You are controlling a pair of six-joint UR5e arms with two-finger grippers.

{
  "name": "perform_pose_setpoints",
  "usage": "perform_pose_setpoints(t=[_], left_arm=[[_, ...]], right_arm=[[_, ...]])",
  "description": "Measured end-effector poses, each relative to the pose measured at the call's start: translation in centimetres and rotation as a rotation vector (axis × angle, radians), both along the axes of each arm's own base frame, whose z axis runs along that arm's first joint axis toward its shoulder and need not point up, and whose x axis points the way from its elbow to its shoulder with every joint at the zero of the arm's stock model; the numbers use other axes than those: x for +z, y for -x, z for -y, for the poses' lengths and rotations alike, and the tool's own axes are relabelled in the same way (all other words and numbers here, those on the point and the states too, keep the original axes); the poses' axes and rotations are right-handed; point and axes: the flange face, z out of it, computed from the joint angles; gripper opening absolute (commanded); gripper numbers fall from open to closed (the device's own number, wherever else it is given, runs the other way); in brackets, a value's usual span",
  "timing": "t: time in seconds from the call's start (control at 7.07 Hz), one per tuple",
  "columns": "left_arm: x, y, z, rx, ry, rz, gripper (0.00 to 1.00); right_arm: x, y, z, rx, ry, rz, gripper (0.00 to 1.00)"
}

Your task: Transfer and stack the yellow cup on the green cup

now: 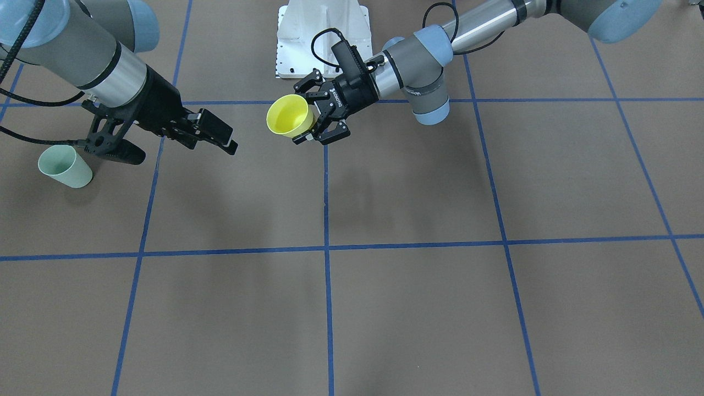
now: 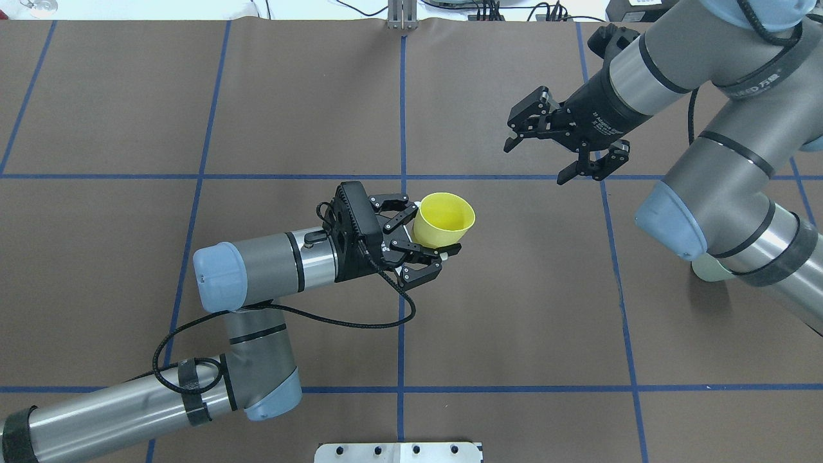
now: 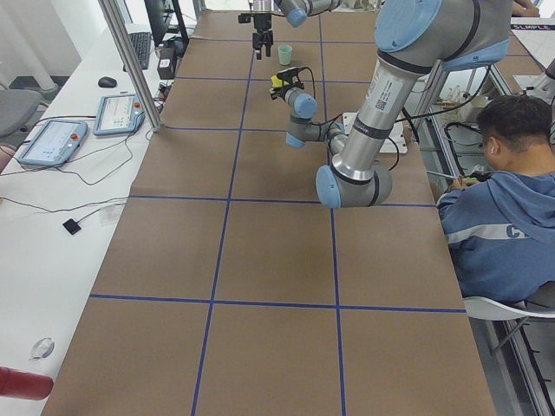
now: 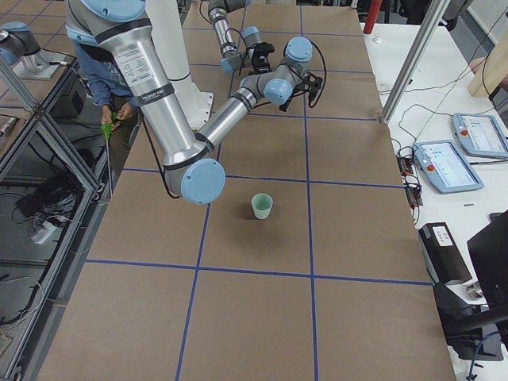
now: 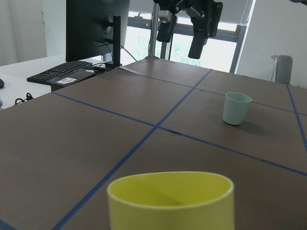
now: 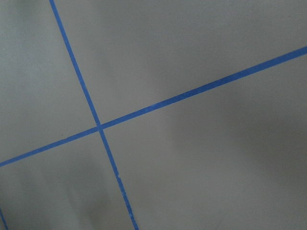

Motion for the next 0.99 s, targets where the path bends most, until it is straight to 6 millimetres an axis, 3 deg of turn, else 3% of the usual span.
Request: perform_pose_setpoints(t=[0.42,0.99], left_arm=[[0.8,-0.4,-0.6,0.003,-0.073,-0.037,0.00],[-0.5,-1.3,-1.9,0.030,-0.086,-0.060,0.00]], right_arm=[[-2.1,1.7,-3.1,-0.068,-0.060,0.038,1.00],[-2.6,3.5,-6.3,-0.123,-0.071,0.051,0.83]])
